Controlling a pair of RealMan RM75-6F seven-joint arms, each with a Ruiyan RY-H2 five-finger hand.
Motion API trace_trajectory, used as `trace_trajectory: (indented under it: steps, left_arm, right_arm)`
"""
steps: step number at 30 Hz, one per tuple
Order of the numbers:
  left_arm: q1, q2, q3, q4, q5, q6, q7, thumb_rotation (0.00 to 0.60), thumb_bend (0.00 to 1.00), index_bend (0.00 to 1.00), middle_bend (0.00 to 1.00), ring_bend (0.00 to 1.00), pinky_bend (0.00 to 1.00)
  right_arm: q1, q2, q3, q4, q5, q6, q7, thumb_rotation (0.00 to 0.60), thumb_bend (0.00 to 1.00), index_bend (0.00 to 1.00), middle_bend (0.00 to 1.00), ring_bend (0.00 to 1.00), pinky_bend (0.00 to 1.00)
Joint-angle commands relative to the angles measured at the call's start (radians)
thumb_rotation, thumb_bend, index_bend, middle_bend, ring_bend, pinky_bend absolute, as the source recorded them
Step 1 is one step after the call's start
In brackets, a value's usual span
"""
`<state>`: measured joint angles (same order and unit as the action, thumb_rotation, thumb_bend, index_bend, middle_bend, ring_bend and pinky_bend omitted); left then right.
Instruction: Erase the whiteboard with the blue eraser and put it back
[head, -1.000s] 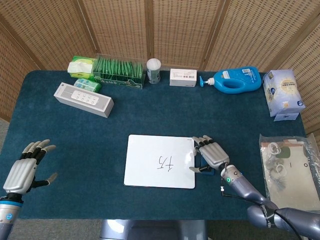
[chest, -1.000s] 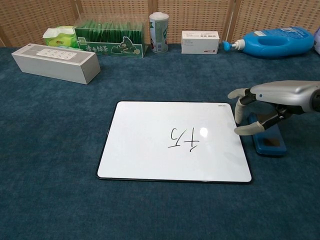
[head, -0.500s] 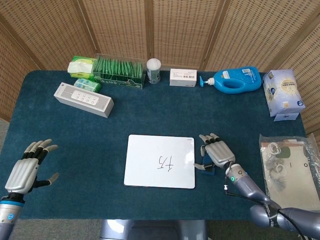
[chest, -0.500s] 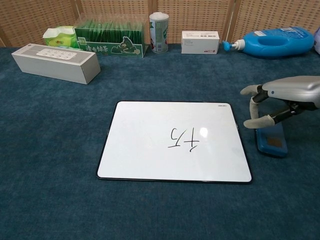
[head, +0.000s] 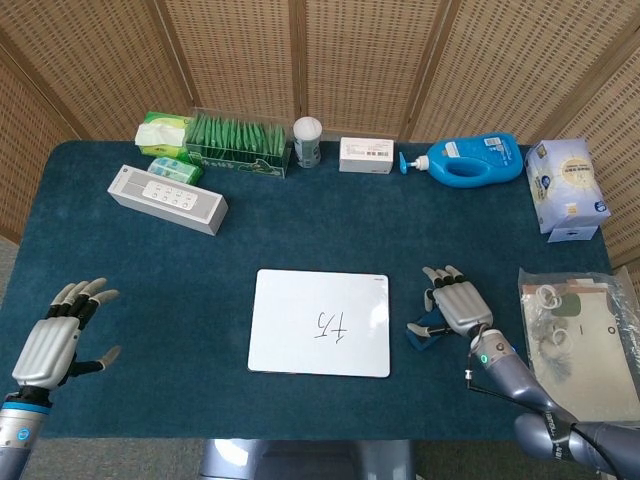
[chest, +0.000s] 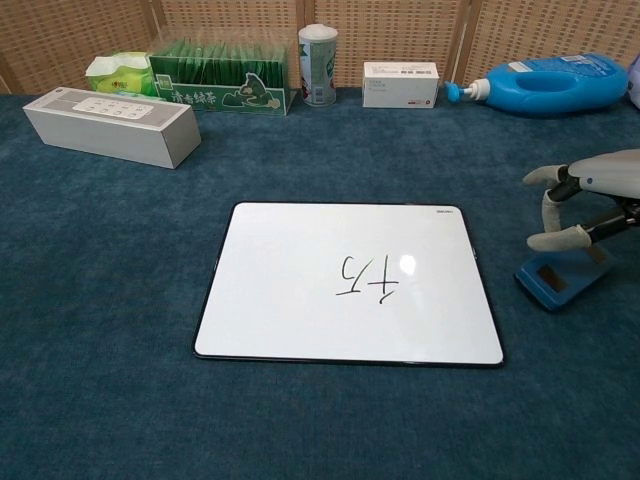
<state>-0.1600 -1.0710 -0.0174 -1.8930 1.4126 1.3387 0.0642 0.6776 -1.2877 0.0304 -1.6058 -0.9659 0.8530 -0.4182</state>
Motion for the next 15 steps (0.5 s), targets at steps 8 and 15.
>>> trace_trajectory:
  steps: [8,15]
  left_arm:
    - [0.008,0.006,0.005,-0.008,0.015,0.014,-0.001,0.600,0.32,0.19,0.12,0.04,0.00]
    - [0.014,0.011,0.007,-0.005,0.025,0.026,-0.011,0.600,0.32,0.19,0.12,0.04,0.00]
  right_arm:
    - [-0.019,0.004,0.027,-0.017,-0.059,0.028,0.091,0.222,0.26,0.40,0.00,0.00,0.00]
    - [-0.044,0.012,0.033,-0.009,-0.160,0.055,0.190,0.385,0.26,0.31,0.00,0.00,0.00]
